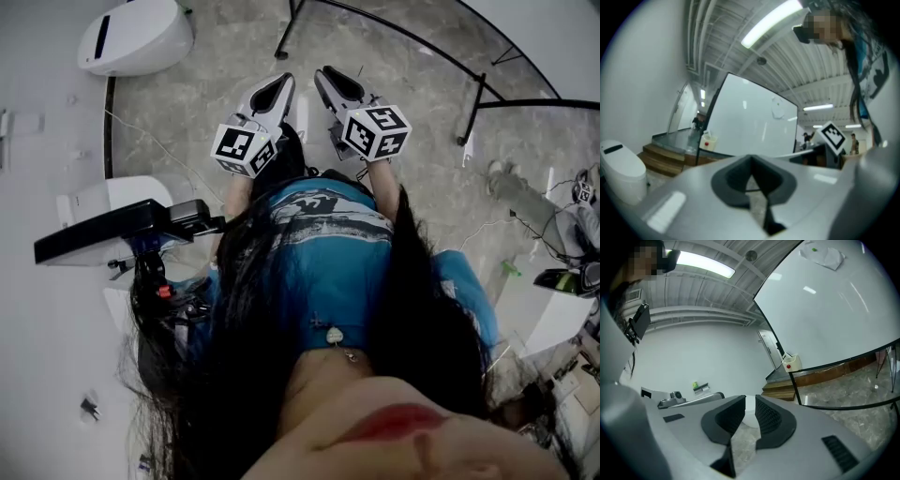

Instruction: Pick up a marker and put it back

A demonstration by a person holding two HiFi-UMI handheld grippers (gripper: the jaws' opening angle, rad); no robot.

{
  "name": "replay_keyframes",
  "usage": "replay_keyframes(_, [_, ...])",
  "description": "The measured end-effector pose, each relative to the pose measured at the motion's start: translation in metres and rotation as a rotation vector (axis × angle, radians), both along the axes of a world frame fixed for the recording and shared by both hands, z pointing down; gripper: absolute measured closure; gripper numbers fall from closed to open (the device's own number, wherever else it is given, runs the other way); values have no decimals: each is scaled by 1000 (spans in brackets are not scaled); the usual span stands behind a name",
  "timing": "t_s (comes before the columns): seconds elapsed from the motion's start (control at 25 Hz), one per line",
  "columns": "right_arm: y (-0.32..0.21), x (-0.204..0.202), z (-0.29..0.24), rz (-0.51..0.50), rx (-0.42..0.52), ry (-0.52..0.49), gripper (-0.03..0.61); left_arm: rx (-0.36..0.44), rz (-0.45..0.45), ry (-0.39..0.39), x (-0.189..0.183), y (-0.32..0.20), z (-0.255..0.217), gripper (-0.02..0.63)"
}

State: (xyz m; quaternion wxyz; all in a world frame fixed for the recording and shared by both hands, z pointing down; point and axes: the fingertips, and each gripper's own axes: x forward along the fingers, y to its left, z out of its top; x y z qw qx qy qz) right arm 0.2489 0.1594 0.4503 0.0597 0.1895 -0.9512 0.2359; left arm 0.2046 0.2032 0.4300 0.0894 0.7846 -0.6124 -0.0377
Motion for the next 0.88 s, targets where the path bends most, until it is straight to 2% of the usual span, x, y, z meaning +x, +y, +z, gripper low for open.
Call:
replay_keyframes(0.12, [-30,-44,-8,10,13,7,506,19,12,-2,-45,-29,-9,612])
replay_keyframes(0.36, [-99,-140,-34,54,54,-26,506,29,32,-52,-148,-94,-30,612])
replay_keyframes(0.6, [-173,-223,-27,102,27,5,506,-9,56,-20,-241,-170,-23,612])
replay_keyframes(0.68, [-186,-236,-17,120,24,32,506,-26,78,2,-254,-185,-10,612])
replay_keyframes(0.88, [-208,-224,-3,165,46,101,506,-45,130,42,-244,-207,10,612])
